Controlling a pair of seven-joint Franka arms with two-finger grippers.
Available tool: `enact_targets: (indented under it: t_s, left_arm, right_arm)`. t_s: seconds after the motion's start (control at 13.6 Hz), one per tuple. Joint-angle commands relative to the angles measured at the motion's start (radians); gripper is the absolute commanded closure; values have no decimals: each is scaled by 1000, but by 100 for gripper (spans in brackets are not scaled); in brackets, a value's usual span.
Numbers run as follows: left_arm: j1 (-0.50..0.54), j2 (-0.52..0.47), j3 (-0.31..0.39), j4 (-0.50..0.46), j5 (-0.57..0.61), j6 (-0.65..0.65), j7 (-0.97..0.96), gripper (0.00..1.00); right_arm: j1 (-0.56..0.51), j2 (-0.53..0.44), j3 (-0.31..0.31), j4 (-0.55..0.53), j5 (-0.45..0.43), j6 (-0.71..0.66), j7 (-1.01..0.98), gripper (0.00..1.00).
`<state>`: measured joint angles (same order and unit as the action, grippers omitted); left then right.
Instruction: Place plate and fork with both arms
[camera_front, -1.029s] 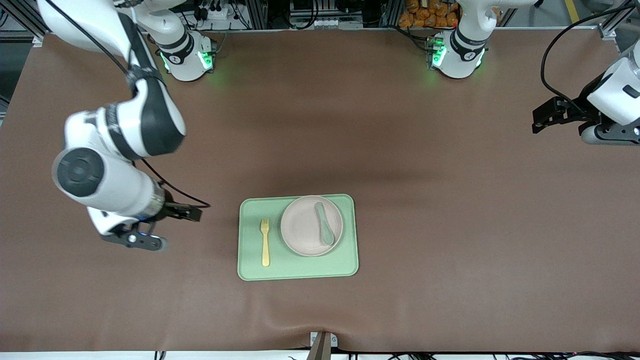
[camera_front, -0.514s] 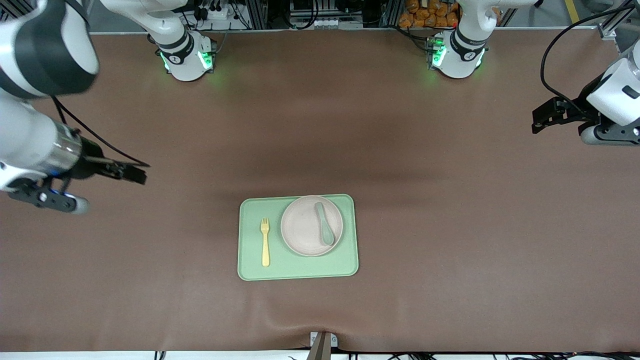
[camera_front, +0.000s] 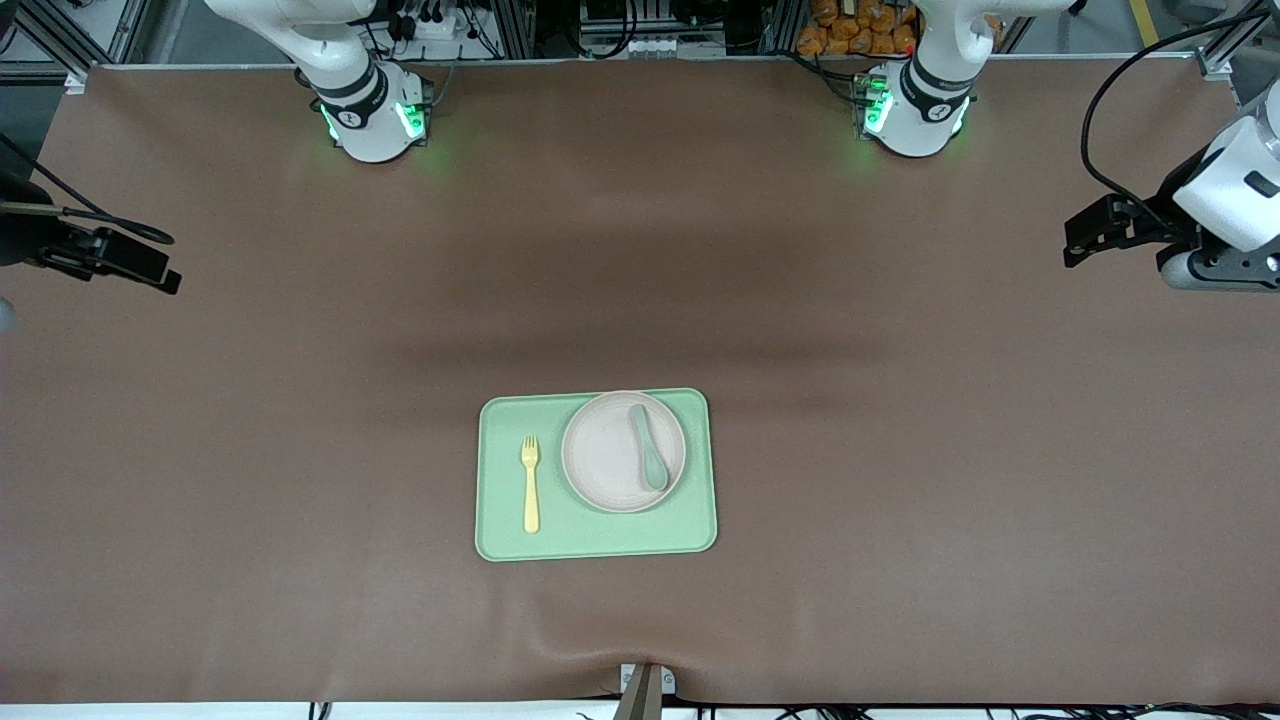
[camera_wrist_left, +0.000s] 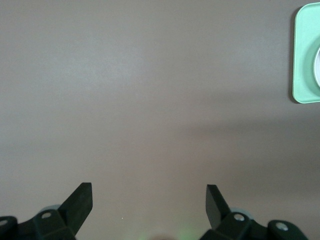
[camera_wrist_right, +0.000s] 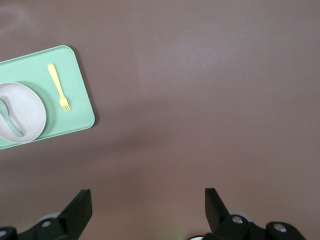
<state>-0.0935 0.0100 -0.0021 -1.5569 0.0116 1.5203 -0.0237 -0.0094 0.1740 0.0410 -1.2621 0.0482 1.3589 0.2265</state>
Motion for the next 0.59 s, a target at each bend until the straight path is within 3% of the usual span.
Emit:
enact_targets:
  t_s: [0.0, 0.22, 0.51]
  left_arm:
    - [-2, 2, 7, 17, 1, -12, 11, 0]
    - [-2, -1, 7, 17, 1, -14, 19, 0]
    - [0, -4, 13, 20, 1, -12, 54, 0]
  right_arm:
    - [-18, -115, 17, -199, 16, 110, -10, 0]
    - [-14, -230, 19, -383, 15, 227, -13, 0]
    - [-15, -272, 20, -445, 2, 266, -16, 0]
